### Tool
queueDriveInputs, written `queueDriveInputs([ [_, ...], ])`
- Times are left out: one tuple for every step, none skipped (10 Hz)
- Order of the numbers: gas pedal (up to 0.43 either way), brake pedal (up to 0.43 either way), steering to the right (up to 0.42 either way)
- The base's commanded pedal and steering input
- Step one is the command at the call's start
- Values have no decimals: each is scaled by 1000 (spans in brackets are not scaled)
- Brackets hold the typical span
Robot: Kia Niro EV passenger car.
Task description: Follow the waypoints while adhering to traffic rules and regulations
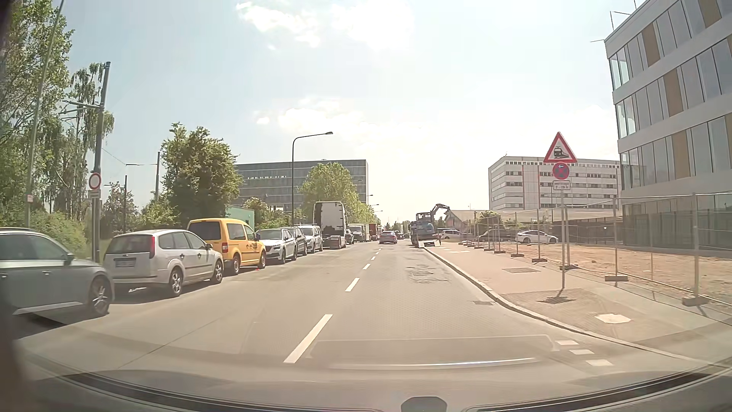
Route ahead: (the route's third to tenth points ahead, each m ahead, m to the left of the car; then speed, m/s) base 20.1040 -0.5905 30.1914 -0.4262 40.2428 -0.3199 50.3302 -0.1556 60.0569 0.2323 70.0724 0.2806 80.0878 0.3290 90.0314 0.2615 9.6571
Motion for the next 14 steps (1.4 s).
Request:
queueDriveInputs([
  [98,30,-3],
  [98,30,-3],
  [98,30,-3],
  [98,30,-3],
  [98,30,-3],
  [98,30,-3],
  [98,30,-2],
  [98,30,-3],
  [98,30,-3],
  [98,30,-3],
  [98,30,-3],
  [98,30,-2],
  [98,30,-3],
  [98,30,-2],
])
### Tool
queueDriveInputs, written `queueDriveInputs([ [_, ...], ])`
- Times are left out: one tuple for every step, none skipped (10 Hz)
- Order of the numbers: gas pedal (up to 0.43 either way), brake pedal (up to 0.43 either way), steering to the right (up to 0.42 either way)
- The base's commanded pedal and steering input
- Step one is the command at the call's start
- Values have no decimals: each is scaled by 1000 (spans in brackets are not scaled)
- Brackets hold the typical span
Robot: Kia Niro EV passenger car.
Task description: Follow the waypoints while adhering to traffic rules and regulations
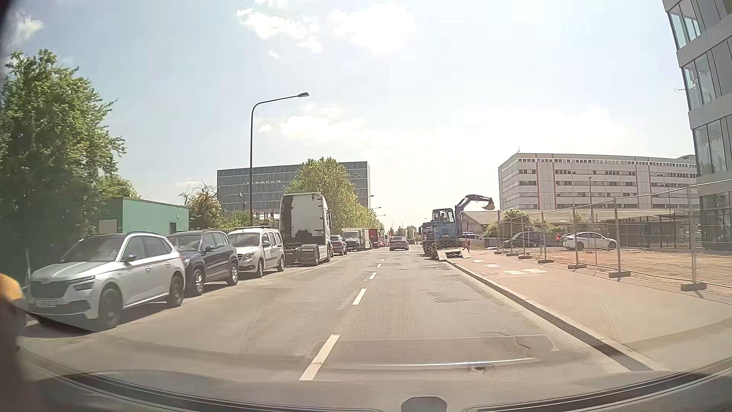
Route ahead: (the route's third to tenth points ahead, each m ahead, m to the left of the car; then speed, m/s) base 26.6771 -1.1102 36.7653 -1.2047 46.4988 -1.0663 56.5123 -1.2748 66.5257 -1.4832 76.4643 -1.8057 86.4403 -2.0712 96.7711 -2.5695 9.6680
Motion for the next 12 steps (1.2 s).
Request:
queueDriveInputs([
  [110,30,-1],
  [110,30,-1],
  [110,30,-2],
  [110,30,-2],
  [110,30,1],
  [110,30,4],
  [110,30,5],
  [110,30,5],
  [110,30,5],
  [110,30,5],
  [110,30,4],
  [110,30,4],
])
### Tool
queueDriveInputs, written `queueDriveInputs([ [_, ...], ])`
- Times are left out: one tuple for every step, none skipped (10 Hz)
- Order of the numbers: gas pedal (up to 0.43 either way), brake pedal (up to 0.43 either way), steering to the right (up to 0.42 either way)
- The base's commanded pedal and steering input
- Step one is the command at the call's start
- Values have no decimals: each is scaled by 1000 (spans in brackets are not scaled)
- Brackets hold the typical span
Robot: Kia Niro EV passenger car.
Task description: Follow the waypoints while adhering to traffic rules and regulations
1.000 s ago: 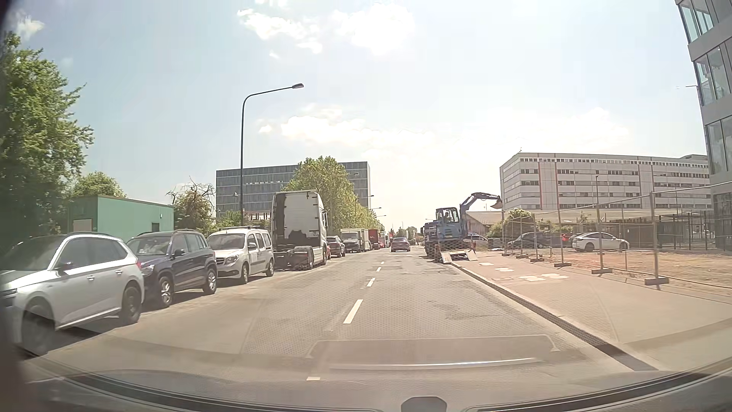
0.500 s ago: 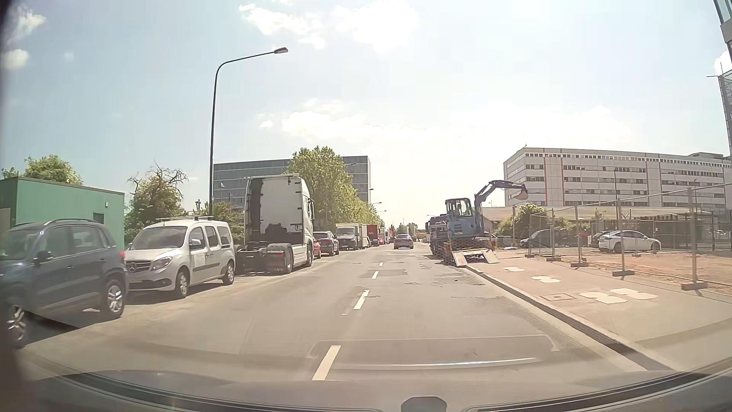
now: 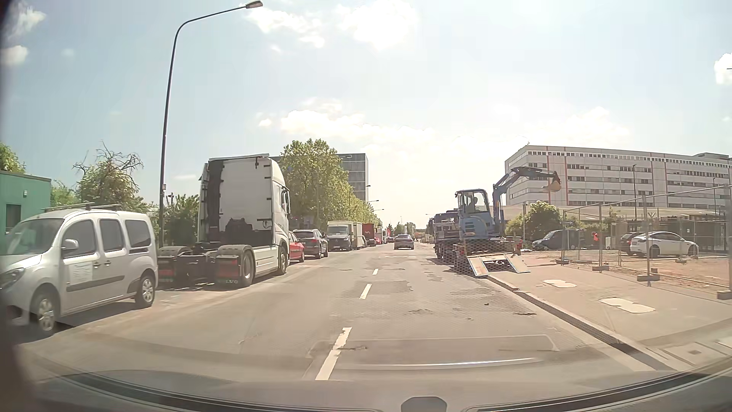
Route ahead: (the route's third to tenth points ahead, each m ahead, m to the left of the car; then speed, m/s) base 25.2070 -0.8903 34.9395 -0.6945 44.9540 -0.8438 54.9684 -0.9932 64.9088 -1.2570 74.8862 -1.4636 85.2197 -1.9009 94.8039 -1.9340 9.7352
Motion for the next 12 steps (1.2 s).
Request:
queueDriveInputs([
  [110,30,4],
  [110,30,4],
  [110,30,4],
  [98,30,4],
  [98,30,4],
  [87,30,3],
  [87,30,3],
  [87,30,4],
  [87,30,3],
  [87,30,3],
  [87,30,3],
  [79,30,3],
])
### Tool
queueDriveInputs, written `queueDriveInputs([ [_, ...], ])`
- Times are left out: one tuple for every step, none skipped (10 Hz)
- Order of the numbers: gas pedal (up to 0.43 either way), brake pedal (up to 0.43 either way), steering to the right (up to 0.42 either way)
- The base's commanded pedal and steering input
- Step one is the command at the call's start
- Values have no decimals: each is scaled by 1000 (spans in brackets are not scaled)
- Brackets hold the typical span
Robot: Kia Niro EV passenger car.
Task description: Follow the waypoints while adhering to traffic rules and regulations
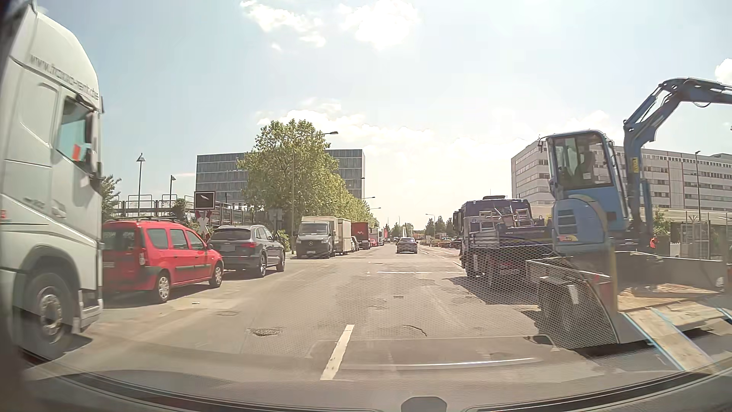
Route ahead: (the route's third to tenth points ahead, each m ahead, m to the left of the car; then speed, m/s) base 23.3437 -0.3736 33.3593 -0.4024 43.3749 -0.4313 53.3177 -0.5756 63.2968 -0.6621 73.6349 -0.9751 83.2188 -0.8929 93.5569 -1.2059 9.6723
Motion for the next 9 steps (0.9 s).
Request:
queueDriveInputs([
  [79,30,3],
  [79,30,3],
  [79,30,3],
  [79,30,4],
  [79,30,4],
  [79,30,4],
  [79,30,6],
  [79,30,7],
  [79,30,8],
])
